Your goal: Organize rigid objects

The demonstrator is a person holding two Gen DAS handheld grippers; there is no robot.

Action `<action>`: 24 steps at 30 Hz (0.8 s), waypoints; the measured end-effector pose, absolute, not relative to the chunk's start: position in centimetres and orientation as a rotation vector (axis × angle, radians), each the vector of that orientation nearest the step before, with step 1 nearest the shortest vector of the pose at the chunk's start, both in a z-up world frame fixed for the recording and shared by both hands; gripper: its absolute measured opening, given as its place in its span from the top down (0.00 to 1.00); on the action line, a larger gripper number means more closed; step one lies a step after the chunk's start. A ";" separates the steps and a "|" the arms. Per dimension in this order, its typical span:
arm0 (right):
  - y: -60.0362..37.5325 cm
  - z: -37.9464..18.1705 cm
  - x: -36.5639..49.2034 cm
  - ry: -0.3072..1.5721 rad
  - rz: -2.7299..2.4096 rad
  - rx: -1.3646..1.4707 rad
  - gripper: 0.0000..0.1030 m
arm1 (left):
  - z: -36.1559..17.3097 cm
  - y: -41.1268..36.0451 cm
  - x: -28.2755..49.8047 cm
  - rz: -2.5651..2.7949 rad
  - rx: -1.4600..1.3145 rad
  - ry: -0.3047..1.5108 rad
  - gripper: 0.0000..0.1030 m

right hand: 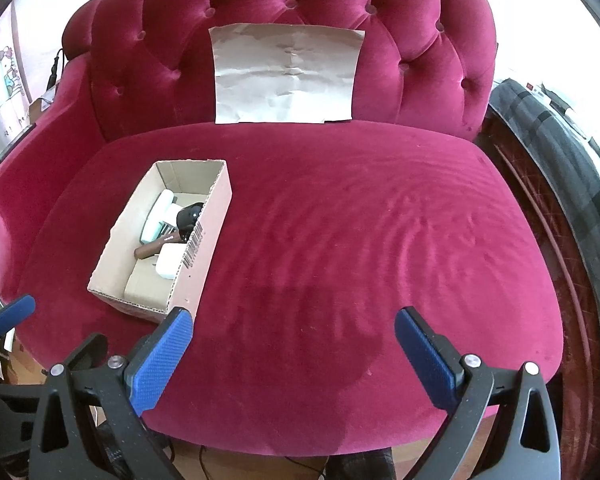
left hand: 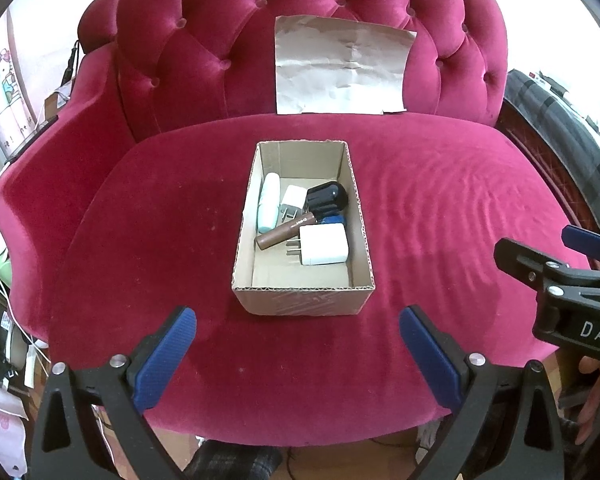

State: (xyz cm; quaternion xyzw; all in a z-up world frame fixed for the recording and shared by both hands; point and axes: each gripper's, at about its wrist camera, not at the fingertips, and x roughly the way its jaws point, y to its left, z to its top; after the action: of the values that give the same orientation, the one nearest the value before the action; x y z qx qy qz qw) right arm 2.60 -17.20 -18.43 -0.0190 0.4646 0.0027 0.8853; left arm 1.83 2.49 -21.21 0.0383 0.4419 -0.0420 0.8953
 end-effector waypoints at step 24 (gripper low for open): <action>-16.5 -17.9 2.5 0.960 0.017 -0.047 0.00 | -20.3 2.8 1.5 -0.089 0.059 0.910 0.00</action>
State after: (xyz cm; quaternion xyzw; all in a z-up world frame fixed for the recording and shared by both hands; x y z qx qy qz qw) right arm 2.45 -16.50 -17.88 -0.0226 0.4616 0.0079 0.8868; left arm 1.45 2.83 -20.26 0.0283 0.4392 -0.0427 0.8969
